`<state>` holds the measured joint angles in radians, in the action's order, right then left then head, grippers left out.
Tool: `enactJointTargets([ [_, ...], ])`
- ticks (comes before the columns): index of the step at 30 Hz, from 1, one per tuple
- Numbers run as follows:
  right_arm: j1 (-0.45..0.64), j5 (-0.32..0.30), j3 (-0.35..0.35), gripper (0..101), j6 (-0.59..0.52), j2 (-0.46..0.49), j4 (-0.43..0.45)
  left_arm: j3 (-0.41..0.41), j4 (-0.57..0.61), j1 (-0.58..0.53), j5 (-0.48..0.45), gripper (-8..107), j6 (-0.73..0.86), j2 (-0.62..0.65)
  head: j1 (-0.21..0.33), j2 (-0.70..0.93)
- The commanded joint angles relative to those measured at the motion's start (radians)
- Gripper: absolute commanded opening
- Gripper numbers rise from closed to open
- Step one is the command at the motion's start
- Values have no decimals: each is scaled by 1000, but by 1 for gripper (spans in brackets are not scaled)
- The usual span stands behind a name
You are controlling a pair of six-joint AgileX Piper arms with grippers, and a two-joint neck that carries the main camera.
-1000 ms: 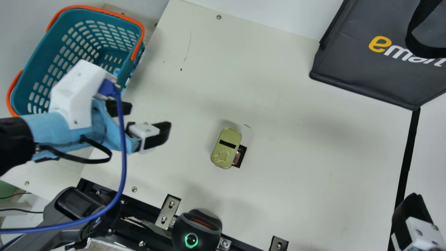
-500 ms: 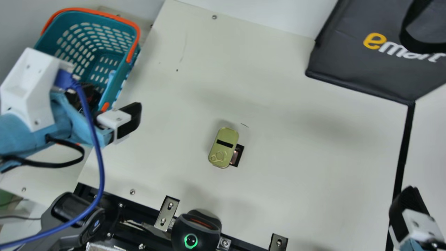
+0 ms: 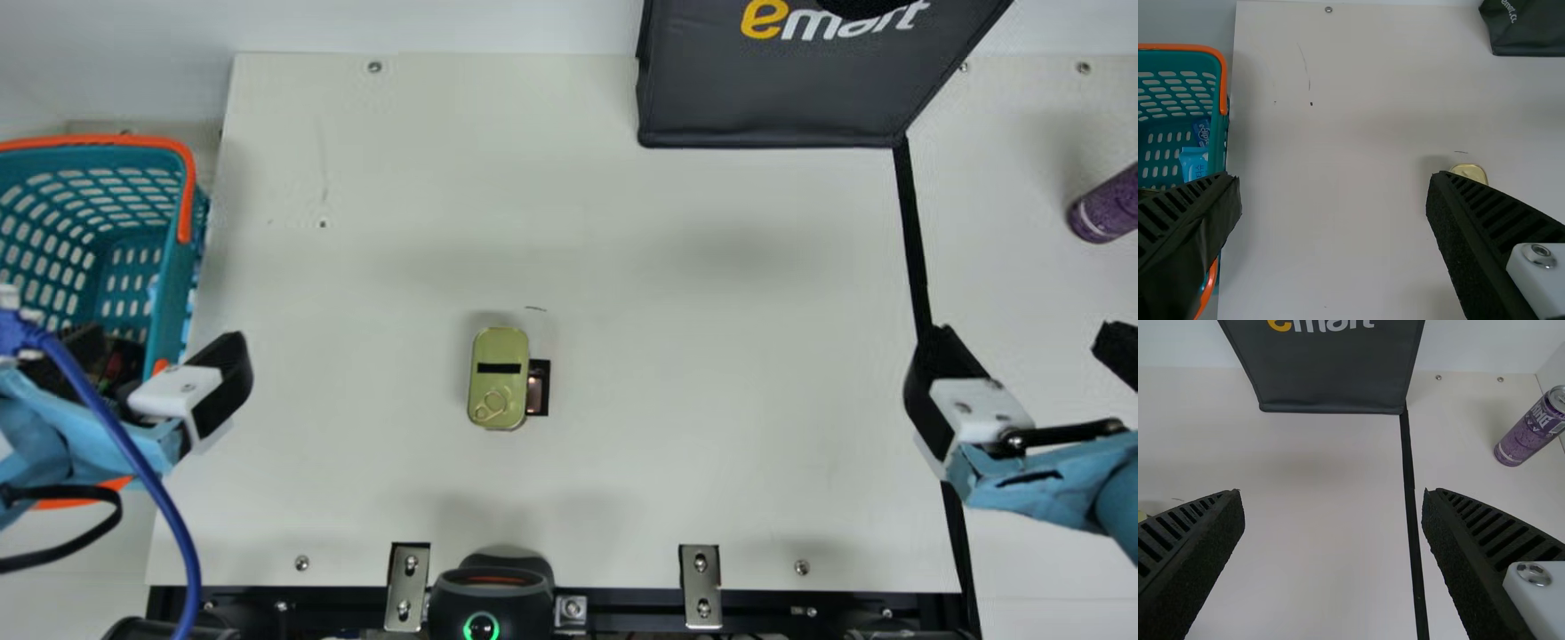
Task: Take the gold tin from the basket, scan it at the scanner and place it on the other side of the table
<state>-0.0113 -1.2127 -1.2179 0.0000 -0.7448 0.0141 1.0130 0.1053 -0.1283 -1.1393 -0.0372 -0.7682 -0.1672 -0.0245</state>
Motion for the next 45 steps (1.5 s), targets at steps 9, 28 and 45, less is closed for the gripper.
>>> enactJointTargets([
  [9,0,0,0,95,0,0,0,4,0,-12,2,90,-5,-10,29,-3],
  [28,0,0,0,95,0,0,0,35,-235,-422,63,90,-471,-209,29,-3],
  [45,0,0,0,95,0,0,0,112,-338,-760,71,90,-861,-446,29,-3],
])
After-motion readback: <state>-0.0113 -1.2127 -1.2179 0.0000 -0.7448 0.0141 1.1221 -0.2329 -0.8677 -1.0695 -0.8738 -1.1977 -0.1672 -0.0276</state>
